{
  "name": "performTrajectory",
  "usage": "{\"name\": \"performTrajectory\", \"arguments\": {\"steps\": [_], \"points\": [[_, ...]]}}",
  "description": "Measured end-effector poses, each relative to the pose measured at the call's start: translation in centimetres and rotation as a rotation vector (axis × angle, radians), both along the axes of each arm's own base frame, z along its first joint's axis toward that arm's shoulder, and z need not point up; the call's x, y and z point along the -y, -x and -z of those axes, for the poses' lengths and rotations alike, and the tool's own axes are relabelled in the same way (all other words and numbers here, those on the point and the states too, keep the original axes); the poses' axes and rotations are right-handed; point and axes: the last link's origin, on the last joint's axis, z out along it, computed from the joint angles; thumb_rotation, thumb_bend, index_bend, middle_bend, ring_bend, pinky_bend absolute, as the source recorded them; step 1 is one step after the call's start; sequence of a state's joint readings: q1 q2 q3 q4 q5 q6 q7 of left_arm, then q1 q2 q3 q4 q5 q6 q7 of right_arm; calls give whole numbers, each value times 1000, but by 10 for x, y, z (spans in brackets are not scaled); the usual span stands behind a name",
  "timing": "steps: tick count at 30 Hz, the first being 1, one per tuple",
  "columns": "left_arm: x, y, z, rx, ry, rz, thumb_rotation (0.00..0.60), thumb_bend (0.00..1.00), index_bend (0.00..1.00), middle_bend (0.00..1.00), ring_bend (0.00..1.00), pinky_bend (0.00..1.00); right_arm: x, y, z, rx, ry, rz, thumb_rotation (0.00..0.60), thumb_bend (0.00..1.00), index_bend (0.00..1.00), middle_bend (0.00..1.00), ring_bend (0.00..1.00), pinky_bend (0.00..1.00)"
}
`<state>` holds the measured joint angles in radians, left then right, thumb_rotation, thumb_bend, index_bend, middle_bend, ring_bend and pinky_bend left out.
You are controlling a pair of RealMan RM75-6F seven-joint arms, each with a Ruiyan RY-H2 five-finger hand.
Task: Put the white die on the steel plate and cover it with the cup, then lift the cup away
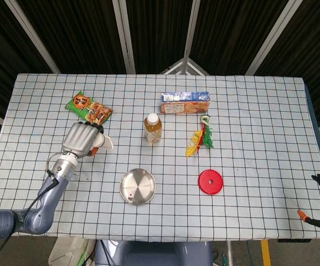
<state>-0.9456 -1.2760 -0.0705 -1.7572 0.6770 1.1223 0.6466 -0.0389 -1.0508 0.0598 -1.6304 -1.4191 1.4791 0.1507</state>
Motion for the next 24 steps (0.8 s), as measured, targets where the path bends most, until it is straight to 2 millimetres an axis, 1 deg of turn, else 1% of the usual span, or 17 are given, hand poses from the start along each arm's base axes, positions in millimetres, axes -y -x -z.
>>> {"name": "performTrajectory", "arguments": {"steps": [4, 8, 14, 17, 18, 20, 21, 22, 24], "points": [[-10, 25, -2, -32, -1, -84, 600, 461, 399, 326, 286, 388, 0, -1, 1, -5, -4, -2, 600, 56, 172, 141, 131, 0], [-11, 39, 4, -43, 23, -130, 600, 457, 362, 301, 254, 380, 0, -1, 2, -8, -8, 0, 600, 56, 172, 140, 131, 0], [-12, 49, 21, -29, 70, -166, 600, 446, 346, 272, 229, 378, 1, 0, 3, -11, -15, 4, 600, 57, 172, 141, 131, 0], [-11, 51, 22, -30, 81, -176, 600, 444, 322, 254, 213, 376, 1, 0, 4, -11, -18, 8, 600, 56, 172, 141, 131, 0], [-12, 51, 22, -33, 80, -178, 600, 438, 298, 230, 191, 366, 1, 0, 4, -11, -18, 10, 600, 56, 172, 141, 131, 0], [-12, 52, 21, -35, 75, -183, 600, 409, 235, 153, 116, 323, 2, 0, 4, -9, -18, 8, 600, 56, 172, 141, 131, 0], [-12, 52, 20, -35, 74, -186, 600, 378, 183, 91, 62, 284, 1, 0, 4, -9, -19, 9, 600, 56, 172, 141, 131, 0], [-12, 52, 20, -35, 73, -190, 600, 351, 134, 48, 28, 253, 1, 0, 4, -9, -20, 9, 600, 56, 172, 141, 131, 0], [-11, 54, 18, -41, 75, -200, 600, 301, 43, 3, 0, 215, 1, -1, 4, -8, -20, 8, 600, 56, 172, 141, 131, 0]]}}
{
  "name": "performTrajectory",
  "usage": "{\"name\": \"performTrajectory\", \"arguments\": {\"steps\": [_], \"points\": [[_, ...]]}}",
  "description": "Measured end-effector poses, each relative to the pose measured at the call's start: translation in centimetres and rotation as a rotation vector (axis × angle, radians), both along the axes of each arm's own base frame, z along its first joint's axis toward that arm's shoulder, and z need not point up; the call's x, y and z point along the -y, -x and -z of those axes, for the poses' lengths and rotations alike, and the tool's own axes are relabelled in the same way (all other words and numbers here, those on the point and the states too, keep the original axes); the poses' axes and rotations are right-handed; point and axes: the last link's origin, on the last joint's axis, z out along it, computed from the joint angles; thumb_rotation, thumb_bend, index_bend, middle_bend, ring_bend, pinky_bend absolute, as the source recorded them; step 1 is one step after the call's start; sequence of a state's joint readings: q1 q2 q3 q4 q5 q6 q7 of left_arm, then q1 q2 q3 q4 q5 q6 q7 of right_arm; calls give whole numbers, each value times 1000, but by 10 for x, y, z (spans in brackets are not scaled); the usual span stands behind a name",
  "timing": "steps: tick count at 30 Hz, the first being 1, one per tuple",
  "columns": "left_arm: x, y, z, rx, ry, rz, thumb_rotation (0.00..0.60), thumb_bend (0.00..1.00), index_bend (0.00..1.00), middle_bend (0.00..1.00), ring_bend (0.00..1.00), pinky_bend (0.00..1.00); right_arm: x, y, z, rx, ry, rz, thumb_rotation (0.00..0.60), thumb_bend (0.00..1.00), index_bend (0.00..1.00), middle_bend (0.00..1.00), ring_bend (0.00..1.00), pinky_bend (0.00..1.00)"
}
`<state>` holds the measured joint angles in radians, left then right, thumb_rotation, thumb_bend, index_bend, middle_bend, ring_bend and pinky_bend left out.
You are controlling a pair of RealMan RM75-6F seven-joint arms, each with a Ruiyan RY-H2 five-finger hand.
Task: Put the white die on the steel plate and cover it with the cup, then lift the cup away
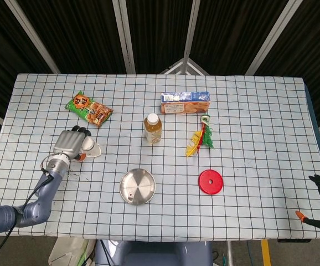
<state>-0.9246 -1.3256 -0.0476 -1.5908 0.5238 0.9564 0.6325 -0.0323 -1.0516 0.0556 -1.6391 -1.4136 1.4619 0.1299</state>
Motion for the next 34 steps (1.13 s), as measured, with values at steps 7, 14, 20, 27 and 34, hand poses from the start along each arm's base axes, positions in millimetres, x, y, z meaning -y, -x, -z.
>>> {"name": "performTrajectory", "arguments": {"steps": [7, 14, 20, 27, 34], "points": [[8, -1, -8, -14, 21, -5, 600, 258, 8, 0, 0, 188, 0, 0, 0, 2, -5, 4, 600, 56, 172, 141, 131, 0], [48, -5, -31, 80, -27, 60, 600, 260, 97, 17, 0, 188, 0, -2, -2, 3, 6, -6, 600, 56, 172, 141, 131, 0], [109, 30, -69, 76, -257, 125, 600, 269, 121, 6, 0, 188, -2, -10, -3, 1, 15, -38, 600, 56, 172, 141, 131, 0], [183, 77, -88, 148, -413, 81, 600, 296, 142, 0, 0, 186, -3, -17, -4, -3, 23, -58, 600, 56, 173, 141, 131, 0], [184, 104, -87, 178, -403, 87, 600, 299, 152, 0, 0, 185, -4, -21, -5, -10, 21, -79, 600, 56, 172, 141, 131, 0]]}}
